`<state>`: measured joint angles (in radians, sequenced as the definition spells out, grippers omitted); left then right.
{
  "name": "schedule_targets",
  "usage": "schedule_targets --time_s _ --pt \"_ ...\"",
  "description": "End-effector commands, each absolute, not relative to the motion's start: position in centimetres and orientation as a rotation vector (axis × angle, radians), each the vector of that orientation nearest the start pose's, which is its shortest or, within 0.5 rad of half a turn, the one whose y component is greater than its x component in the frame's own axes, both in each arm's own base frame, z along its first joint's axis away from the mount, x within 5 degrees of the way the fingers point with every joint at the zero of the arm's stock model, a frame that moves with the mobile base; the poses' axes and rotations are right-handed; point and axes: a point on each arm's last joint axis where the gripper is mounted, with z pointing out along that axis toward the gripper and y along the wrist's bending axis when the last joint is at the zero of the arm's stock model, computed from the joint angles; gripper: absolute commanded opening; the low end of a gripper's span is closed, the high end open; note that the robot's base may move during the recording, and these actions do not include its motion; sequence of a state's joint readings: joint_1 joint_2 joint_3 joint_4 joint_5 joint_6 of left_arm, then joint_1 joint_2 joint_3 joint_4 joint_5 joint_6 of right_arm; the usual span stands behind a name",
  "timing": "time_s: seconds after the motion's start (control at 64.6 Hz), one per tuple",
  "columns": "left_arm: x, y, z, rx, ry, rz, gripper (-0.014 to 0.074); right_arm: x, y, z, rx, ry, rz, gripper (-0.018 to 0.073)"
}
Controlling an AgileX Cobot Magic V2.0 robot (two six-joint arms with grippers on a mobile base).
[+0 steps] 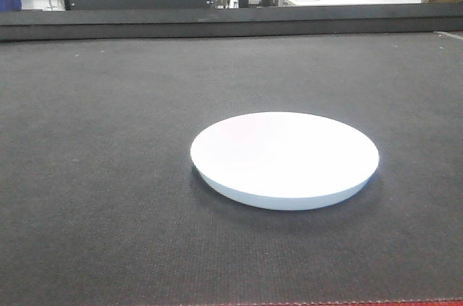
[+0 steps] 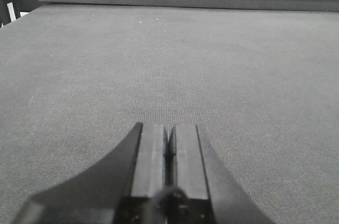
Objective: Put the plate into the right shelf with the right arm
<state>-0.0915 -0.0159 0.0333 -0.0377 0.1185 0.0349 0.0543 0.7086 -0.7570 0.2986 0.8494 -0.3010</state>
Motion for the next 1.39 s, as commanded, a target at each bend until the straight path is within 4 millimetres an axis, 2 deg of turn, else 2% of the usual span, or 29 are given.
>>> schedule_targets --time_s 0.0,0.108,0.217,0.356,0.418,0.511,0.604,0.65,0.898,1.099,1.378 --pt "5.6 -0.5 19.7 0.065 1.536 -0.083 -0.0047 15.1 3.4 34.9 -0.316 2.21 0.298 0.0056" --pt "5.6 -0.5 19.7 0.065 1.536 -0.083 -0.0047 18.3 4.5 33.9 -0.369 2.327 0.357 0.0056" --pt "5.6 -0.5 19.7 0.065 1.536 -0.083 -0.0047 21.1 6.9 32.3 -0.485 2.404 0.405 0.0056" --pt "5.6 -0.5 19.7 0.065 1.536 -0.083 -0.0047 24.3 9.5 30.2 -0.564 2.428 0.404 0.0061" --pt "5.6 -0.5 19.7 0.065 1.536 -0.083 -0.0047 25.7 10.2 29.3 -0.563 2.427 0.398 0.0101" --pt "5.6 -0.5 19.7 0.065 1.536 -0.083 -0.0047 27.0 10.7 28.3 -0.57 2.467 0.398 0.0281" --pt "5.6 -0.5 19.7 0.065 1.536 -0.083 -0.0047 28.3 11.0 27.6 -0.566 2.486 0.396 0.0559" --pt "5.6 -0.5 19.7 0.065 1.536 -0.083 -0.0047 28.8 11.2 27.3 -0.567 2.494 0.395 0.0651" --pt "5.6 -0.5 19.7 0.065 1.536 -0.083 -0.0047 30.9 11.6 25.4 -0.544 2.506 0.375 0.0632" --pt "5.6 -0.5 19.7 0.065 1.536 -0.083 -0.0047 31.8 11.8 23.8 -0.534 2.531 0.365 0.0632" --pt "5.6 -0.5 19.7 0.065 1.536 -0.083 -0.0047 32.2 11.7 23.4 -0.519 2.528 0.355 0.0631"
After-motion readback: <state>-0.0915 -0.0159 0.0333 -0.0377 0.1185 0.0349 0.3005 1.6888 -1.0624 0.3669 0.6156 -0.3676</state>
